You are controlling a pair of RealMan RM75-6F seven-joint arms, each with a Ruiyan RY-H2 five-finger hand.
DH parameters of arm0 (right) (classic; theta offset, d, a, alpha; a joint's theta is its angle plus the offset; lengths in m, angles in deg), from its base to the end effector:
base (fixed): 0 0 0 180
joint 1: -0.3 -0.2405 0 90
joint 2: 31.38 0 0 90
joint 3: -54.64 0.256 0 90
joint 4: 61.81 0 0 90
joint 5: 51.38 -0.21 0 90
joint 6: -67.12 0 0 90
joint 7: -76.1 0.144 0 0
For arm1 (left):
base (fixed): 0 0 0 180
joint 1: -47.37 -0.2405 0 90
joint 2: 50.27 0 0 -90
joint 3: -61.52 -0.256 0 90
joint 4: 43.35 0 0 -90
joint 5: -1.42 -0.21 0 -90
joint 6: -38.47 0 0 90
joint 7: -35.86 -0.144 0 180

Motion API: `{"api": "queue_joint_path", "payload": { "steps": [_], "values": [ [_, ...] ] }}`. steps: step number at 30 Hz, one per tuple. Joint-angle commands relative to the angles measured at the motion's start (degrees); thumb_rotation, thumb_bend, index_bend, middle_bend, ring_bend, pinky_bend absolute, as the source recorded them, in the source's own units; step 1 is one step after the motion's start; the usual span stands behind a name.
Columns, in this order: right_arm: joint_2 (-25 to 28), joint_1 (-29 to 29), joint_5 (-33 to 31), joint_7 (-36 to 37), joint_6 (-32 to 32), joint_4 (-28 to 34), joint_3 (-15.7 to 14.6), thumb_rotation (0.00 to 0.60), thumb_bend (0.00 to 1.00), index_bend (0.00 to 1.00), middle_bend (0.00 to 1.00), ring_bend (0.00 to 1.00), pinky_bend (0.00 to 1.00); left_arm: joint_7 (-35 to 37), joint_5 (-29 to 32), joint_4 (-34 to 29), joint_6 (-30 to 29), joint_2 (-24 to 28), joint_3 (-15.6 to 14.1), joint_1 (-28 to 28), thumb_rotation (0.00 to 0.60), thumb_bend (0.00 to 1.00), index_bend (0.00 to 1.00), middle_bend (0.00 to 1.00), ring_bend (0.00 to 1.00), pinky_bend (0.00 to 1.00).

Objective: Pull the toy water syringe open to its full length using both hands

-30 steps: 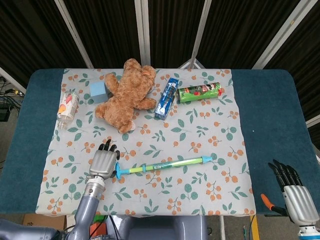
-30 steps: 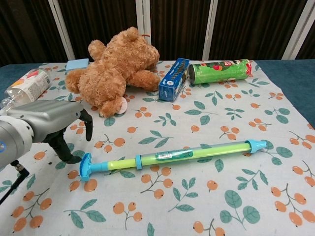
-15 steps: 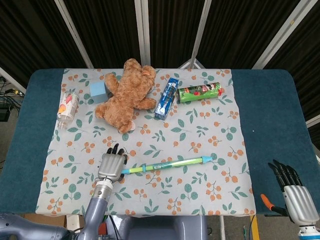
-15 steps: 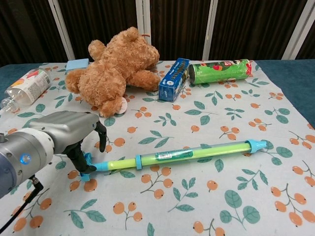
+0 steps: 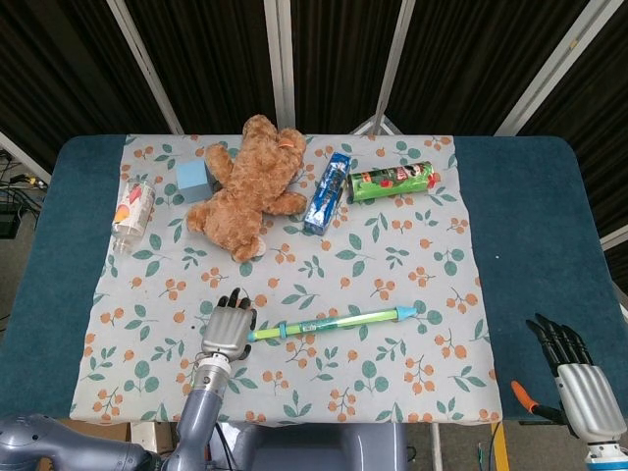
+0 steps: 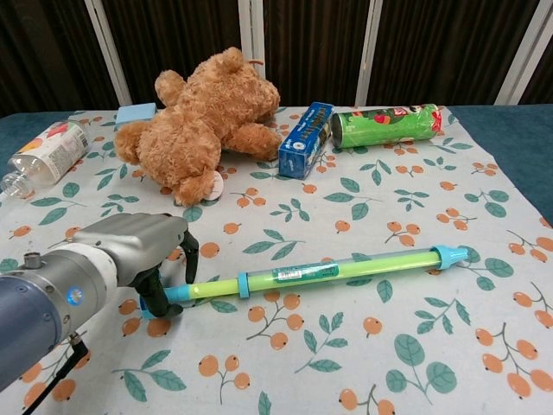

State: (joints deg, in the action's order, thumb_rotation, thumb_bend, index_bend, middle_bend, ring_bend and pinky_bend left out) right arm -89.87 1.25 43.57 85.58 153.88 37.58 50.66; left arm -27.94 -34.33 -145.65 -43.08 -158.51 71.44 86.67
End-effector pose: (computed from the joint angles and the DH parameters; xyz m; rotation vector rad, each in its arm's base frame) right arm -0.2959 -0.1232 0.1595 1.4240 -1.1358 0.9905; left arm -0.0994 0.2431 -0.0803 -1.7722 -1.0532 -0.5229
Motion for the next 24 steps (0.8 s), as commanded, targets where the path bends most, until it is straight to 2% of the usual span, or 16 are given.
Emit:
{"api": "queue_joint_path", "payload": {
  "steps": [1,12,17,24],
  "values": [
    [0.03,-0.01,0.02,0.06,-0.01,0.02,-0.02,0.600,0.33,0.00,0.00,0.00,0.00,0.19,0.02,0.26,-0.13,-0.06,-0.13,0.08,0.600,0.38,0.48,0.19,0.04,0.15],
    [0.14,0.04,-0.02,0.32,0.04,0.10,-0.08,0.600,0.33,0.00,0.00,0.00,0.00,-0.09,-0.14,1.19,-1.05,1.59,-0.97,0.09,0.600,0.46,0.53,0.19,0.04,0.15],
    [0.20,0.07,-0.13,0.41,0.03,0.21,-0.09,0.600,0.33,0.00,0.00,0.00,0.00,0.21,0.15,1.86,-0.90,3.00,-1.21,-0.16,0.600,0.46,0.58,0.19,0.04,0.15],
    [0.47,-0.70,-0.60,0.54,-1.58,1.31,-0.07,0.600,0.33,0.00,0.00,0.00,0.00,1.79,-1.67,1.72,-0.36,4.78,-1.29,-0.23,0.600,0.46,0.59,0.20,0.04,0.15]
  ]
}}
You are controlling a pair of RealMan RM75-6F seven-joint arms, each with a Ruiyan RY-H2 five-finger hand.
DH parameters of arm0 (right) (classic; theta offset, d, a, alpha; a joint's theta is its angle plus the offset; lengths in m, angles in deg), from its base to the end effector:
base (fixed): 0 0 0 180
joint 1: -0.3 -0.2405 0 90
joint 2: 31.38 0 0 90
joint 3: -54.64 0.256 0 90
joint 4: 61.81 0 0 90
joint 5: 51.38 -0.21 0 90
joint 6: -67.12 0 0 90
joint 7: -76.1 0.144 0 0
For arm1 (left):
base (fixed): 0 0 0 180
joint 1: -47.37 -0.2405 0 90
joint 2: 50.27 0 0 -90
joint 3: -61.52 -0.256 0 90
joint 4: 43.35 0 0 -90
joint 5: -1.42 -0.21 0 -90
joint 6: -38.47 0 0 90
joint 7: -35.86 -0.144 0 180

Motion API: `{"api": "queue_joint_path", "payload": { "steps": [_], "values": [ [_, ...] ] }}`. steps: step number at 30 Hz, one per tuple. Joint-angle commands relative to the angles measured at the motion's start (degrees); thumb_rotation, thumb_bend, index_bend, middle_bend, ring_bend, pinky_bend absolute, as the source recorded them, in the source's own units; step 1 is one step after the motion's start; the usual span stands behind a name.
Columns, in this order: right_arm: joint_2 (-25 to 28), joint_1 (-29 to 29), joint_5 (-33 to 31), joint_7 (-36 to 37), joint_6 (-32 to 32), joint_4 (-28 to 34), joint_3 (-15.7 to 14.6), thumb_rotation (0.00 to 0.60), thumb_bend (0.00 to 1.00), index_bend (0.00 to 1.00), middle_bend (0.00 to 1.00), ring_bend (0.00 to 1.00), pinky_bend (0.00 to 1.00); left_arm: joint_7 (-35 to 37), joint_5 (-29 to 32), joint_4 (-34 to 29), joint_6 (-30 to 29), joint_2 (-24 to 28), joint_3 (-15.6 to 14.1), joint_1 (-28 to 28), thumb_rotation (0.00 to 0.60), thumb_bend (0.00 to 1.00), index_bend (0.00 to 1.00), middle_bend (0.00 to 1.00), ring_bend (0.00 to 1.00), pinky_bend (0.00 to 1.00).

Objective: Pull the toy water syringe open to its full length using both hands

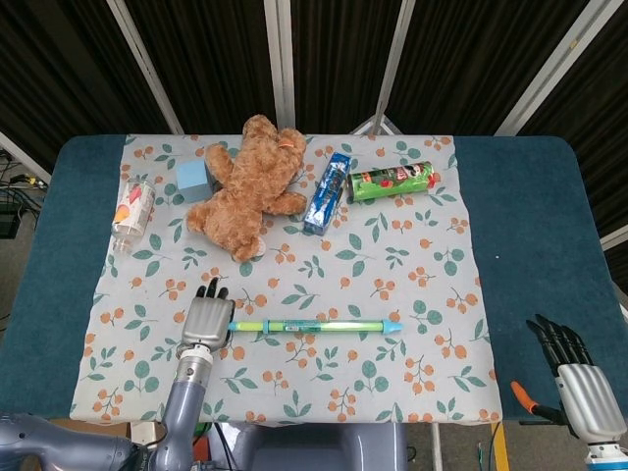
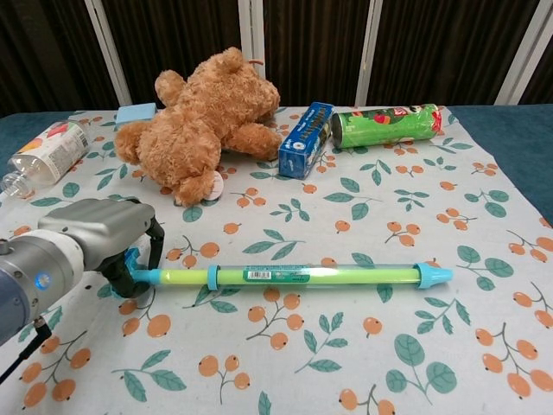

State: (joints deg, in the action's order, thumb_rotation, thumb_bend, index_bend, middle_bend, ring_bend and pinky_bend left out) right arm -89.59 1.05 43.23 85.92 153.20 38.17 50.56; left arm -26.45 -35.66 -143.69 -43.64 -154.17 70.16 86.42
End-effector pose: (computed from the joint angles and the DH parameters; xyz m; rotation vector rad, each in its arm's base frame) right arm -0.2953 -0.1237 0.1588 1.4222 -1.1548 0.9882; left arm -0.1264 0.2597 -0.0620 -1.7156 -0.9682 -0.4873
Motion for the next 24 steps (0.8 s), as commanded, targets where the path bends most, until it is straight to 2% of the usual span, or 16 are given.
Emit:
{"api": "queue_joint_path", "payload": {
  "steps": [1,5,11,17,24],
  "values": [
    [0.33,-0.85,-0.39,0.36,-1.47,1.17,0.10,0.600,0.33,0.00,0.00,0.00,0.00,0.33,-0.47,-0.37,0.27,0.61,-0.03,0.08,0.600,0.46,0.59,0.20,0.04,0.15],
    [1.58,-3.60,-1.15,-0.14,-5.74,4.21,0.72,0.600,0.33,0.00,0.00,0.00,0.00,0.20,-0.61,-0.91,0.37,0.85,-0.03,0.31,0.600,0.46,0.60,0.20,0.04,0.15],
    [3.93,-10.47,-6.84,-2.36,-14.79,13.41,4.78,0.600,0.33,0.00,0.00,0.00,0.00,-0.35,-0.64,-1.24,0.08,0.38,0.05,0.82,0.600,0.46,0.60,0.21,0.04,0.15],
    [2.49,-17.56,-16.49,-13.28,-23.31,20.12,8.65,0.600,0.33,0.00,0.00,0.00,0.00,-0.68,-0.81,-1.80,-0.45,0.32,0.18,1.13,0.600,0.46,0.61,0.21,0.04,0.15],
    [-5.25,-23.58,-29.92,-28.08,-26.48,22.20,9.89,0.600,0.33,0.00,0.00,0.00,0.00,-0.22,-0.43,-2.43,-0.61,0.60,0.67,1.15,0.600,0.46,0.61,0.21,0.04,0.15]
  ]
}}
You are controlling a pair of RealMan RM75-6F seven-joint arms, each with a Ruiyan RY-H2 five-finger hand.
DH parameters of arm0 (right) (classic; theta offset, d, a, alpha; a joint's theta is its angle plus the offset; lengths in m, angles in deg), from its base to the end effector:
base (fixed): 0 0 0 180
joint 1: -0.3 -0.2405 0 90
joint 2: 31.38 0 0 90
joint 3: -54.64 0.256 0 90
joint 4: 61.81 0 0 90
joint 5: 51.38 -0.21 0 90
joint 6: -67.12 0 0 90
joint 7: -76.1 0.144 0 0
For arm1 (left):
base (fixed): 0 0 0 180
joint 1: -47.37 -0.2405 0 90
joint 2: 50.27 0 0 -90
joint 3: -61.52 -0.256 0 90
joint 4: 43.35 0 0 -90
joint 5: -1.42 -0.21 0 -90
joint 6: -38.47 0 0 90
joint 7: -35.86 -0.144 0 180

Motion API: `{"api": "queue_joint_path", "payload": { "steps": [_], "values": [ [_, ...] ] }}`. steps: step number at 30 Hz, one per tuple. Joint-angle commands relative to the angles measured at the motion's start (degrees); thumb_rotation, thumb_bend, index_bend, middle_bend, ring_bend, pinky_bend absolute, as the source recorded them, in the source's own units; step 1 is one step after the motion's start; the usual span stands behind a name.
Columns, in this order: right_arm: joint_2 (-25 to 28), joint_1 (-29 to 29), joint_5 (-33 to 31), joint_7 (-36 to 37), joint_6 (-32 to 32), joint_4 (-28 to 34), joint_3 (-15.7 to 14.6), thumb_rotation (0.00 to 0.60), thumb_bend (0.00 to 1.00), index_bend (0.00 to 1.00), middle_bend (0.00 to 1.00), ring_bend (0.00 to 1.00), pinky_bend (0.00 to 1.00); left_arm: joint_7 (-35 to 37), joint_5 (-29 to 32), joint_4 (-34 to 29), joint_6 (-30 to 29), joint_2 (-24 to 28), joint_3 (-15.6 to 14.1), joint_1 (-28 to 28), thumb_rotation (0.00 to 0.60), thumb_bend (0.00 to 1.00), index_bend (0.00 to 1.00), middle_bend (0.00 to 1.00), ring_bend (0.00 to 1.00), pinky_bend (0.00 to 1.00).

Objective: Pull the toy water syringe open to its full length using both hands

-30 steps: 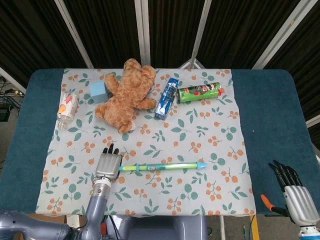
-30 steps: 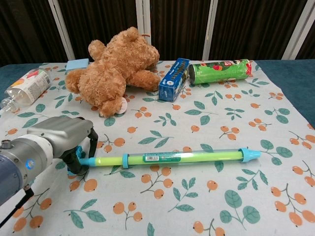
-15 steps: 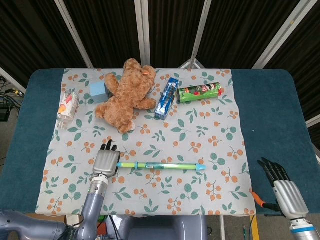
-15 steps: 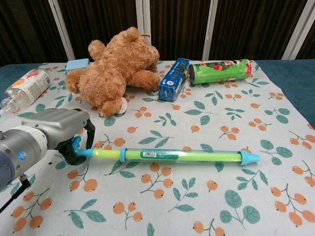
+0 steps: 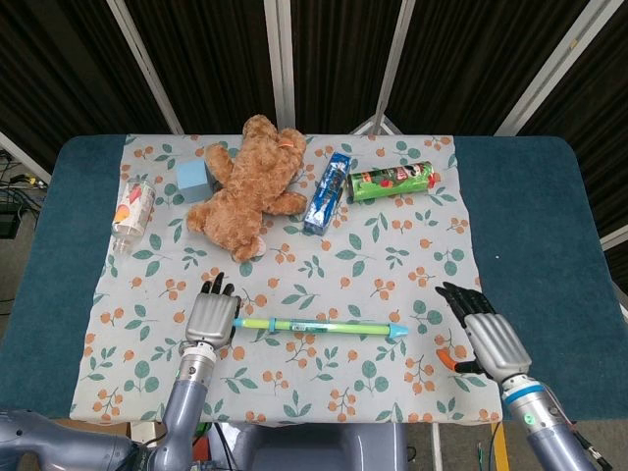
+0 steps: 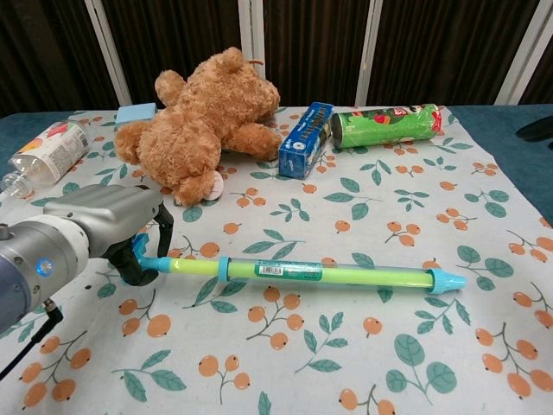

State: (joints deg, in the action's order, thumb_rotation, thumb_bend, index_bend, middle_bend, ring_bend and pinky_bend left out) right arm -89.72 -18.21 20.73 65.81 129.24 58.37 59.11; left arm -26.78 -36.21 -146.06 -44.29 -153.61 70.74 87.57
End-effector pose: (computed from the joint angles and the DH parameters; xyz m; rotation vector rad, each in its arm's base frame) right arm -0.2006 -0.2158 0.1073 1.6539 -1.3061 0.9029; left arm -0.1132 0.2603 -0.0565 -1.7279 -0.9598 -0.5300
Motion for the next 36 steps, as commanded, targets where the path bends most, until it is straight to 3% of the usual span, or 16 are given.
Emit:
{"api": "queue_joint_path", "payload": {
  "steps": [1,7,16,36],
  "values": [
    [-5.99,-4.75,-8.60,-9.08,-2.44,2.01,1.35,0.600,0.33,0.00,0.00,0.00,0.00,0.17,0.18,-0.08,0.07,0.05,0.11,0.00,0.600,0.46,0.61,0.21,0.04,0.15],
    [-14.10,-8.93,-18.37,-18.37,-0.15,1.04,1.66,0.600,0.33,0.02,0.00,0.00,0.00,0.69,0.50,0.03,0.67,0.28,-0.47,-0.11,0.600,0.46,0.61,0.21,0.04,0.15],
    [-22.62,-13.63,-27.61,-25.33,3.67,-4.31,2.93,0.600,0.33,0.25,0.00,0.00,0.00,0.92,0.61,-0.40,0.80,0.48,-0.48,0.11,0.600,0.46,0.61,0.21,0.04,0.15],
    [-27.19,-15.45,-34.01,-25.26,5.36,-11.37,1.57,0.600,0.33,0.39,0.02,0.00,0.00,0.27,0.69,-1.37,-0.28,0.24,-0.91,0.63,0.600,0.46,0.62,0.21,0.04,0.15]
  ]
}}
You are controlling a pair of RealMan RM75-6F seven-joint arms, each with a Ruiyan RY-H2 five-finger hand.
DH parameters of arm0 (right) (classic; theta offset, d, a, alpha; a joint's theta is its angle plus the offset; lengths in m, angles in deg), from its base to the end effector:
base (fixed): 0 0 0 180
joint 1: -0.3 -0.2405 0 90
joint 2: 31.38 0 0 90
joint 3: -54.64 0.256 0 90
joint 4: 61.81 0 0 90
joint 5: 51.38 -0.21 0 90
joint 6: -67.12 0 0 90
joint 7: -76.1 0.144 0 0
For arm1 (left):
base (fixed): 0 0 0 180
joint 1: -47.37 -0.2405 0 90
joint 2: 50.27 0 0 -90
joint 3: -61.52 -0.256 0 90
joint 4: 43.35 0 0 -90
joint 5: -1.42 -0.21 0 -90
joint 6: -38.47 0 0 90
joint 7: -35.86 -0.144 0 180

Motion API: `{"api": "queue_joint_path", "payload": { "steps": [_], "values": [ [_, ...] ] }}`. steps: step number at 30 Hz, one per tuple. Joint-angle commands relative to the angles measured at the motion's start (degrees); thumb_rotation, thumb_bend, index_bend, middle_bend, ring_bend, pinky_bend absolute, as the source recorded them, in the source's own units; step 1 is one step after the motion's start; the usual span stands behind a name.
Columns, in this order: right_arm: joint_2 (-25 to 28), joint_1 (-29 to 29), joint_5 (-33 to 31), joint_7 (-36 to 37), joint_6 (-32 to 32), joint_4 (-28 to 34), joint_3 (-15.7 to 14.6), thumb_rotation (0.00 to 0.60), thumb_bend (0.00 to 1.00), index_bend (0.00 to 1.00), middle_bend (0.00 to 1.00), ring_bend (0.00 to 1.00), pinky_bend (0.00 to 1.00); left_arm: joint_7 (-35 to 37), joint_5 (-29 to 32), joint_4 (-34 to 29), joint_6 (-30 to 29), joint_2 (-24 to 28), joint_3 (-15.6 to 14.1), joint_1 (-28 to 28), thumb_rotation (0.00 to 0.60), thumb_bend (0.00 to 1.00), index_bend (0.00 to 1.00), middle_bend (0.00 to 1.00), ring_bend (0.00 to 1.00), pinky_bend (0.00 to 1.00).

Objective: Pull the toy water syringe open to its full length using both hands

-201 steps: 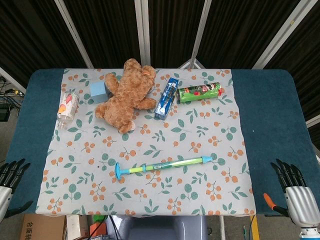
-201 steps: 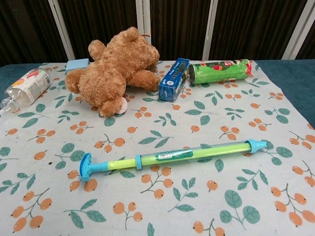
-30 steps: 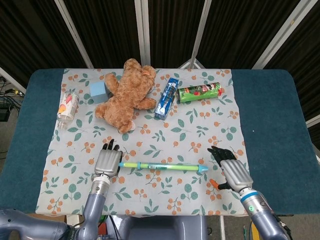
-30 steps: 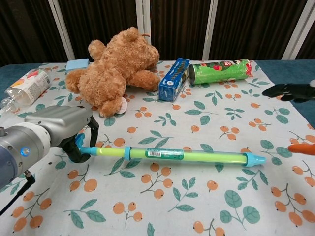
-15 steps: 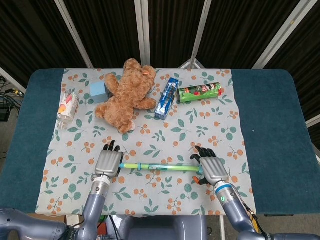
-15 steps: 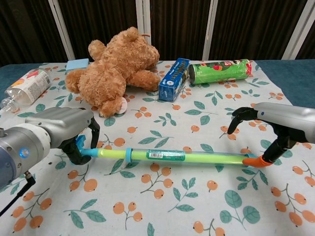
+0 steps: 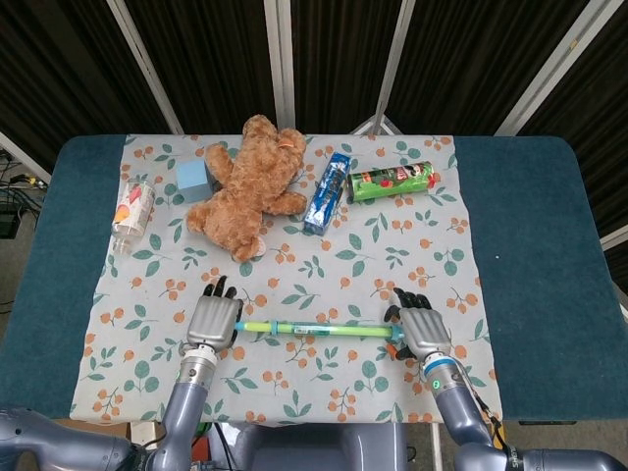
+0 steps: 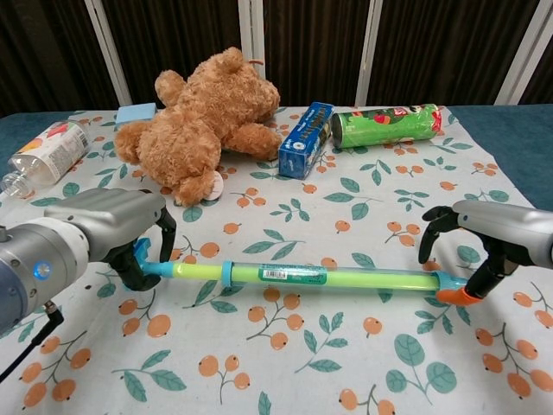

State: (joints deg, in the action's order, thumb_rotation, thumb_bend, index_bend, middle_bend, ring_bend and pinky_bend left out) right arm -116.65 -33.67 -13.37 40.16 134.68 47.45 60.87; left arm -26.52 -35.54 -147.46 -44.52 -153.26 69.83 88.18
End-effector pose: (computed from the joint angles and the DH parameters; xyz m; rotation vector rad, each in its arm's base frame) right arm -0.1771 -0.2548 -0.0107 1.6458 -1.3732 0.6307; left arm -0.1108 0.2555 -0.0570 -1.7510 -0.9700 -0.5282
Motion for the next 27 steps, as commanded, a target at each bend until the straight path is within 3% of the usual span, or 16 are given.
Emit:
{"api": "queue_joint_path", "payload": {
  "steps": [1,11,27],
  "values": [
    [-0.34,0.00,0.13,0.55,-0.11,-0.61,-0.22,0.600,0.33,0.39,0.02,0.00,0.00,0.00,0.05,0.05,-0.08,-0.19,0.02,0.04,0.600,0.46,0.62,0.21,0.04,0.15],
    [-1.67,-0.32,-0.55,0.97,-0.29,-2.39,-0.76,0.600,0.33,0.40,0.02,0.00,0.00,-0.21,0.01,-0.12,-0.44,-0.42,-0.04,0.19,0.600,0.46,0.62,0.21,0.04,0.15],
    [-2.36,-0.66,-0.71,1.62,-0.52,-4.80,-0.70,0.600,0.33,0.48,0.06,0.00,0.00,0.05,0.02,-0.67,-0.40,-0.35,-0.20,0.16,0.600,0.46,0.62,0.21,0.04,0.15]
  ]
}}
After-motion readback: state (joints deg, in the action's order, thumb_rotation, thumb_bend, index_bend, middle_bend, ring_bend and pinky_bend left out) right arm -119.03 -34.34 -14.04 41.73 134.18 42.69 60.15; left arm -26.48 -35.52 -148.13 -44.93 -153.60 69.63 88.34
